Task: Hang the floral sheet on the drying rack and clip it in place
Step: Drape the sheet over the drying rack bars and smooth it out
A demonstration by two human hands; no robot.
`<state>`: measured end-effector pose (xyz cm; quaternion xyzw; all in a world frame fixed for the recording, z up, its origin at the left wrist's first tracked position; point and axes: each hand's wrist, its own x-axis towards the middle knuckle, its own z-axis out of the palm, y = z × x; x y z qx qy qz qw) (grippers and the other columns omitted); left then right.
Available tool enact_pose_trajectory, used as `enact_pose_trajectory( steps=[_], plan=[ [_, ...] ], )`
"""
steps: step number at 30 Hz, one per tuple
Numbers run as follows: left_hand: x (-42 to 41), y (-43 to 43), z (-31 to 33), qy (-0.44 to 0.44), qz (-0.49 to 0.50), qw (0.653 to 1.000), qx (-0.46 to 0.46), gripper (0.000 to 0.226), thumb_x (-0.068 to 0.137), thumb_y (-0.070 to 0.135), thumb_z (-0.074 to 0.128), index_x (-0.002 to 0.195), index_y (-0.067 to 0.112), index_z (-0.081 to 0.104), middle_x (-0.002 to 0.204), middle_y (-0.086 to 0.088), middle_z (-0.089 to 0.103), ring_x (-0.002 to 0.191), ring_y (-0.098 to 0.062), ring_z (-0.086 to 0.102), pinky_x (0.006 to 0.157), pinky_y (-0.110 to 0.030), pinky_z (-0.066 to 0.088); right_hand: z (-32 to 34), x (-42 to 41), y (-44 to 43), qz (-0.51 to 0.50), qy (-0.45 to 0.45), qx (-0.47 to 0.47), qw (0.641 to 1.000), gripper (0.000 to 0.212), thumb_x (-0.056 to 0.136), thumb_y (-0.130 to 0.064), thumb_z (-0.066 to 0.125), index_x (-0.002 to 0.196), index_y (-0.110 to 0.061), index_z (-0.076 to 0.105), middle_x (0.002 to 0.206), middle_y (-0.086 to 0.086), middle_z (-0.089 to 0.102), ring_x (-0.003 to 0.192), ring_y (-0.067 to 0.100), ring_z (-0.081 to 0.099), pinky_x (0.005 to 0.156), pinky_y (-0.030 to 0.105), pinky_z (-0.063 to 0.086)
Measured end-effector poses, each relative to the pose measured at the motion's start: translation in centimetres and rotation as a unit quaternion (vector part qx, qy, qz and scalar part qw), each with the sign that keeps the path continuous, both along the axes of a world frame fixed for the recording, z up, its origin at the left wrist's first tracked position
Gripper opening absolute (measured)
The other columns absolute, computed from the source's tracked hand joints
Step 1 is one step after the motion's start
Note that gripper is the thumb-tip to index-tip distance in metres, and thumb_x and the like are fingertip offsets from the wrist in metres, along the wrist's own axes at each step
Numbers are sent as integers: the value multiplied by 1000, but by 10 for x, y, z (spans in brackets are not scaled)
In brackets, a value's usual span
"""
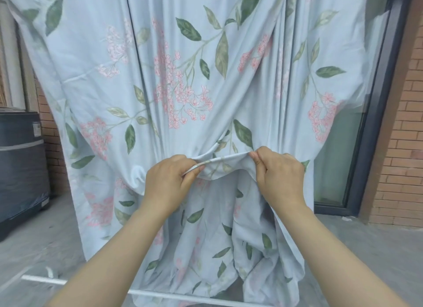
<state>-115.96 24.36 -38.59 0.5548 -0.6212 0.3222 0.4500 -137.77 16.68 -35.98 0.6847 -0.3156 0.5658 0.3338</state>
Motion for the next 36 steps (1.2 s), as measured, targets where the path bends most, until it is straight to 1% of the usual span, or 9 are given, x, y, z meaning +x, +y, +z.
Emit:
enact_pose_trajectory(
  steps=[4,10,15,17,19,22,26,31,36],
  plan=[
    [-2,0,-14,11,-8,1000,8,40,90,50,38,68,25,60,62,11,44,59,-18,52,48,-29,37,-12,1,-1,-1,5,12,1000,39,92,-30,45,57,-13,45,37,2,36,42,19,18,55,14,-2],
    [-9,-4,-38,28,-7,999,34,42,90,52,35,70,26,61,62,10,43,60,-17,53,48,-32,39,-34,-5,-3,-5,8,22,1000,41,93,-29,44,56,-12,46,37,2,34,42,17,18,56,12,-1],
    [-10,-8,-60,38,-2,997,62,44,90,55,33,69,27,60,62,9,46,59,-15,52,49,-30,38,-57,-8,-5,-9,1,13,1000,53,101,-35,31,55,-12,46,37,0,34,35,19,28,53,14,-1],
    [-9,-7,-69,38,-3,997,64,44,90,55,33,70,28,62,62,8,48,58,-15,52,48,-29,37,-69,-7,-5,-13,-1,10,1000,55,101,-35,29,55,-13,47,37,0,34,34,19,33,50,19,7],
    [-8,-6,-78,37,-4,997,65,44,91,54,33,71,28,64,62,8,50,57,-15,53,47,-29,38,-80,-6,-5,-19,-1,9,1000,51,99,-33,35,54,-13,46,38,-1,35,34,18,34,51,21,14],
    [-6,-5,-89,38,-3,997,71,44,91,54,34,72,28,65,62,8,49,55,-14,52,46,-29,39,-91,-3,-4,-21,2,20,1000,44,93,-30,43,53,-13,46,38,-1,35,34,19,35,51,21,16],
    [-4,-5,-103,39,5,996,79,44,91,54,34,71,28,63,61,8,48,55,-13,51,45,-28,38,-106,-1,-3,-13,6,36,999,41,91,-28,46,53,-13,45,37,0,35,34,19,35,50,21,18],
    [-10,-6,-119,54,-1,994,93,44,91,54,35,69,27,61,62,8,50,56,-12,51,45,-30,40,-126,-4,-9,-6,5,45,999,43,95,-28,42,55,-13,46,38,-1,35,35,20,34,54,21,22],
    [-18,-7,-138,70,-17,992,108,45,91,55,35,68,27,62,60,8,49,55,-11,50,45,-28,38,-143,-10,-12,-9,3,40,999,53,102,-31,31,55,-14,46,38,-2,35,34,19,35,53,21,24]
  ],
)
